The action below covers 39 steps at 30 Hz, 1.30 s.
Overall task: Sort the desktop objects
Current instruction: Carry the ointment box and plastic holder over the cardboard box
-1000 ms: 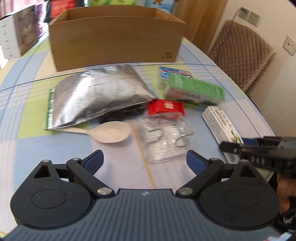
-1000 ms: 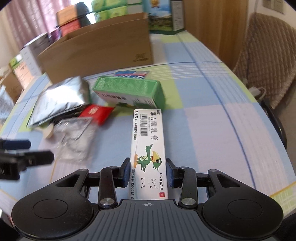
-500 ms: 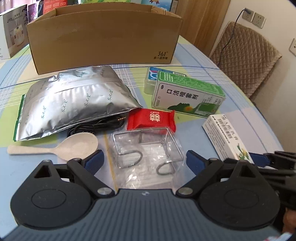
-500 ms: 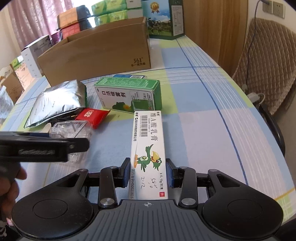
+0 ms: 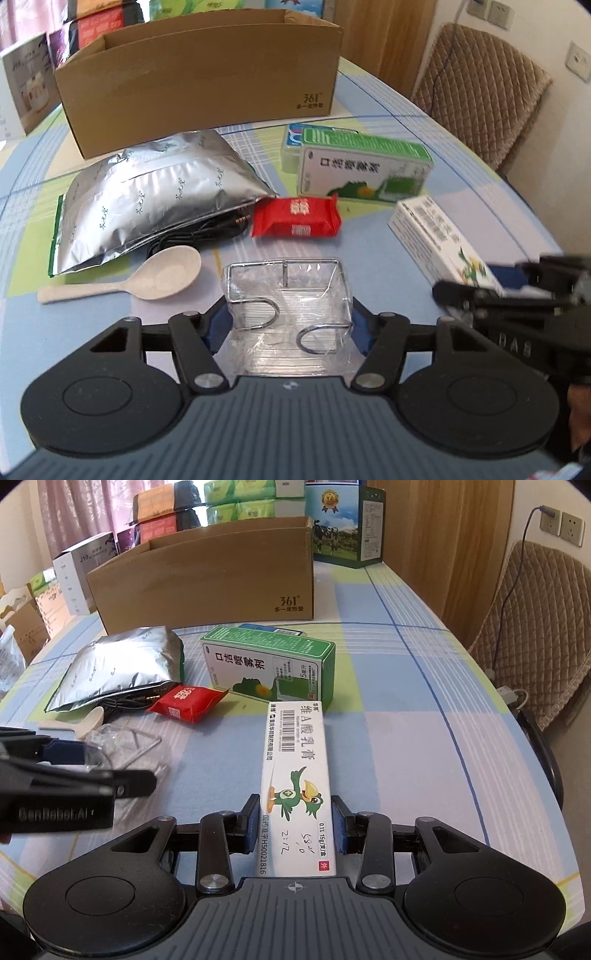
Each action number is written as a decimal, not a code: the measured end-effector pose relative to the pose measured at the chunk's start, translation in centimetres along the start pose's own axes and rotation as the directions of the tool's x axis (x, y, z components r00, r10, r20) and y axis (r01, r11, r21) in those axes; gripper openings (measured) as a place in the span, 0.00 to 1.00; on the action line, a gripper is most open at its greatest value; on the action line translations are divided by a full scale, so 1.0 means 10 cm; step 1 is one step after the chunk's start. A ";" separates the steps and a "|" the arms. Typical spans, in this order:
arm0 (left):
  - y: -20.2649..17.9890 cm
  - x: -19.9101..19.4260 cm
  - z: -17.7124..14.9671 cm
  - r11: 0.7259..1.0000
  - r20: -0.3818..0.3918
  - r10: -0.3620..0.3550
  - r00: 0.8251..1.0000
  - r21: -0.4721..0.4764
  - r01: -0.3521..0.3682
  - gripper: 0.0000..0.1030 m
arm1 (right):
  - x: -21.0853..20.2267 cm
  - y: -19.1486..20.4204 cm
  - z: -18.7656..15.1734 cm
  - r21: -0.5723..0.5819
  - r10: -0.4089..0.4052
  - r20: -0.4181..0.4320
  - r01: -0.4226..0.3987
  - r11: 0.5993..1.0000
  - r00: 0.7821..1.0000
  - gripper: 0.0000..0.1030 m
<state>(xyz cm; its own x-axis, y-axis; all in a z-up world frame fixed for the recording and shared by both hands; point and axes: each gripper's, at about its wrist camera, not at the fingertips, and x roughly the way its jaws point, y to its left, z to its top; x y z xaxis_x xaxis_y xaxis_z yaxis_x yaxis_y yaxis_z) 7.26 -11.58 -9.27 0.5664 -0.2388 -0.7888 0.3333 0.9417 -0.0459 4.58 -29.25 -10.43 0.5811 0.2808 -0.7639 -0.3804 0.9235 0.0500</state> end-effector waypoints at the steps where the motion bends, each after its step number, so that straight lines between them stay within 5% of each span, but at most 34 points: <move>1: -0.01 -0.01 -0.01 1.000 0.003 0.001 1.000 0.007 -0.001 0.58 | 0.00 0.00 0.00 -0.005 -0.002 0.000 0.002 1.000 1.000 0.35; 10: 0.05 0.02 -0.08 1.000 0.038 -0.015 0.999 0.002 0.015 0.70 | 0.01 0.04 -0.02 -0.031 -0.014 0.010 0.014 0.999 1.000 0.35; 24: 0.01 0.06 -0.04 0.999 0.021 0.013 1.000 0.034 -0.013 0.60 | 0.03 0.07 -0.03 -0.055 -0.016 0.027 0.018 0.998 0.999 0.35; 39: 0.06 -0.38 -0.02 0.999 0.043 0.027 0.999 -0.030 -0.025 0.60 | -0.36 0.08 0.05 -0.026 0.004 0.057 -0.003 1.000 0.998 0.34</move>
<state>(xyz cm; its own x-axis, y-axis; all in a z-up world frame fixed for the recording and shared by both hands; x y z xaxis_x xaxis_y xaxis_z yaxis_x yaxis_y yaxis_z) 5.10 -10.06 -6.42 0.6070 -0.2236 -0.7626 0.2958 0.9542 -0.0443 2.59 -29.38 -7.34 0.6195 0.2990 -0.7258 -0.4005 0.9156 0.0353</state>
